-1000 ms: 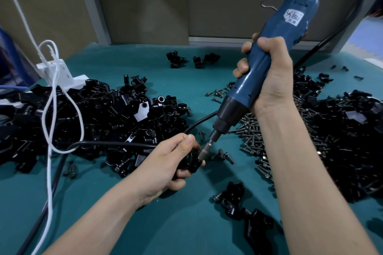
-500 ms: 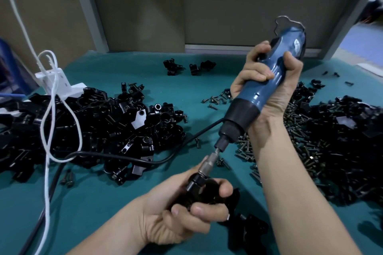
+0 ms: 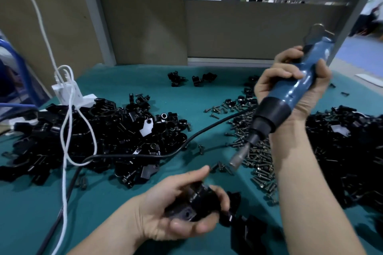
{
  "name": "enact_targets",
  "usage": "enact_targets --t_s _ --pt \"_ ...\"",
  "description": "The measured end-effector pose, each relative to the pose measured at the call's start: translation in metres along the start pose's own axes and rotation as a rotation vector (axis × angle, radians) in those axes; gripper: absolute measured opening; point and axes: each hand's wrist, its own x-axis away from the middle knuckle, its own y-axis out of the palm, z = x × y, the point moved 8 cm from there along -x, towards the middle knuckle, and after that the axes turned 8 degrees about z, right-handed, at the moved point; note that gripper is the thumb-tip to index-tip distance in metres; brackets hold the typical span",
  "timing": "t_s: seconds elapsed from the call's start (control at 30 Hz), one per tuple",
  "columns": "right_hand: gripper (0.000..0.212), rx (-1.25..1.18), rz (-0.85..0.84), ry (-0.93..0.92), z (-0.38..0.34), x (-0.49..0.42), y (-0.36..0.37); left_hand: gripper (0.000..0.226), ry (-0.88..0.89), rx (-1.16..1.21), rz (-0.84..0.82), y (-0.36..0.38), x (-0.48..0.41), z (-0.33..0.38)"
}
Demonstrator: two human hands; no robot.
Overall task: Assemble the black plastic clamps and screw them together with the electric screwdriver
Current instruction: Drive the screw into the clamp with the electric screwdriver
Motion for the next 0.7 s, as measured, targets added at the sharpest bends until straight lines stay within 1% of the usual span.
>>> enact_targets --t_s 0.03,0.07,0.13,0.2,0.27,0.3,0.33,0.37,0.4,0.43,0.47,0.5,0.57,0.63,0.7 --pt "0.026 -0.019 0.025 -0.011 -0.006 0.001 -0.006 0.040 0.042 0.002 0.067 -0.001 0.002 0.008" --pt "0.026 0.019 0.086 -0.017 -0.015 0.000 -0.016 0.036 0.124 0.007 0.146 -0.003 0.006 0.022" --pt "0.024 0.266 0.244 -0.013 -0.029 -0.004 -0.035 0.036 0.355 -0.096 0.383 -0.018 0.019 0.059" --pt "0.023 0.650 0.434 -0.005 -0.036 -0.004 -0.059 0.044 0.592 -0.345 0.699 -0.031 0.043 0.103" --pt "0.023 0.962 0.558 0.029 -0.032 -0.004 -0.081 0.057 0.726 -0.685 0.996 -0.034 0.069 0.146" --pt "0.022 1.049 0.598 0.058 -0.025 -0.004 -0.090 0.062 0.742 -0.878 1.099 -0.035 0.078 0.163" --pt "0.020 1.101 0.629 0.088 -0.016 -0.004 -0.098 0.065 0.711 -1.095 1.191 -0.038 0.084 0.177" --pt "0.018 1.131 0.658 0.117 -0.007 -0.004 -0.105 0.066 0.628 -1.339 1.277 -0.042 0.087 0.188" --pt "0.017 1.139 0.684 0.136 0.001 -0.004 -0.111 0.066 0.494 -1.571 1.345 -0.049 0.088 0.196" --pt "0.019 1.147 0.702 0.144 0.008 -0.004 -0.118 0.067 0.336 -1.750 1.383 -0.055 0.088 0.200" --pt "0.024 1.160 0.709 0.141 0.014 -0.006 -0.123 0.067 0.190 -1.846 1.379 -0.060 0.086 0.201" --pt "0.032 1.177 0.708 0.128 0.018 -0.008 -0.127 0.068 0.079 -1.879 1.359 -0.065 0.084 0.201" --pt "0.044 1.217 0.699 0.107 0.026 -0.009 -0.131 0.067 -0.055 -1.918 1.319 -0.066 0.079 0.205" --pt "0.045 1.253 0.692 0.114 0.034 -0.009 -0.134 0.064 -0.099 -1.986 1.260 -0.060 0.065 0.216" --pt "0.043 1.341 0.690 0.134 0.040 -0.007 -0.139 0.062 -0.088 -2.030 1.210 -0.056 0.039 0.235"
